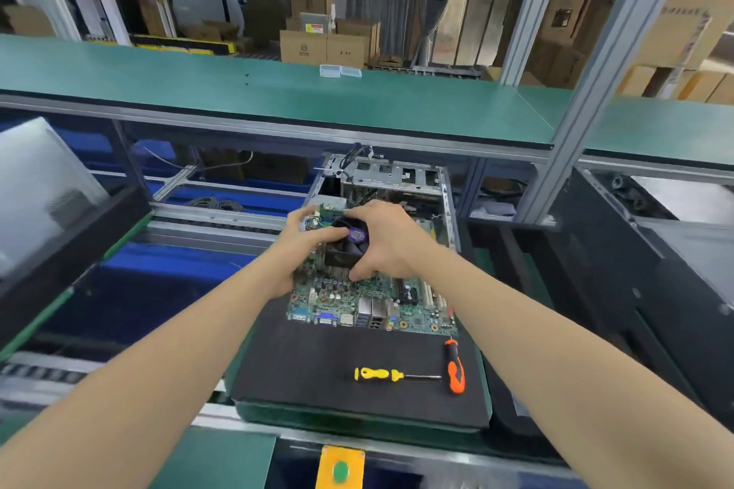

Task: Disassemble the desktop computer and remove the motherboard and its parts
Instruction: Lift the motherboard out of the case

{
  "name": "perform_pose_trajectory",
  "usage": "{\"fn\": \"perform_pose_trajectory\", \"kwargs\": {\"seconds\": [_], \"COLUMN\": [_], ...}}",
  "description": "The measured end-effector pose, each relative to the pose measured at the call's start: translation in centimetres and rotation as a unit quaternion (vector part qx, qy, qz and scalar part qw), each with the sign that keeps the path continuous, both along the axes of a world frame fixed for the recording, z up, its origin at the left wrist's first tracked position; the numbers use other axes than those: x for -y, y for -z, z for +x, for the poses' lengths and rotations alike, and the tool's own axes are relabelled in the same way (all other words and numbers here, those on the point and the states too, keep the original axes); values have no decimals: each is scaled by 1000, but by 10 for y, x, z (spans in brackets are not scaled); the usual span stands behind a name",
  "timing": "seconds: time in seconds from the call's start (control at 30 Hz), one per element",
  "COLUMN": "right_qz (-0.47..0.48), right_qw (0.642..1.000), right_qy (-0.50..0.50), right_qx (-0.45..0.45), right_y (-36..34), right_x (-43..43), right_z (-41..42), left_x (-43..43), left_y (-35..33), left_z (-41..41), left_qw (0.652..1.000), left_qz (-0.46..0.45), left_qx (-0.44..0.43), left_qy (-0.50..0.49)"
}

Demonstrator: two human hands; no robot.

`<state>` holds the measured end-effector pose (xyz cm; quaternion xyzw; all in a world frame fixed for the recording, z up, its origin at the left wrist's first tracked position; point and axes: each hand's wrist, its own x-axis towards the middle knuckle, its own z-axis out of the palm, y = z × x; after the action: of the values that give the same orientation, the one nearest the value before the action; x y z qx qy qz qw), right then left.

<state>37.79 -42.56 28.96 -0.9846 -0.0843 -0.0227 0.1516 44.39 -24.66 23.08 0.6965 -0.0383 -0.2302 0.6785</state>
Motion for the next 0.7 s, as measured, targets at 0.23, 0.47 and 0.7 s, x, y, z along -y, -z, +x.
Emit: {"fn": "perform_pose_trajectory", "kwargs": {"seconds": [0.23, 0.47, 0.7], "right_qz": [83, 179, 48], "right_qw": [993, 980, 936], "right_qy": [-85, 82, 128], "right_qx": [-2, -42, -325], "right_y": [29, 64, 167], "right_x": [-49, -15, -5], "right_z": [-28, -34, -70], "left_x": [-66, -133, -161], "left_y": [31, 81, 110], "left_z": [-37, -33, -6], "left_qw": [998, 992, 990], "left_qz": [2, 67, 75], "left_qx": [-24, -48, -69], "left_qy": [-56, -100, -101]}}
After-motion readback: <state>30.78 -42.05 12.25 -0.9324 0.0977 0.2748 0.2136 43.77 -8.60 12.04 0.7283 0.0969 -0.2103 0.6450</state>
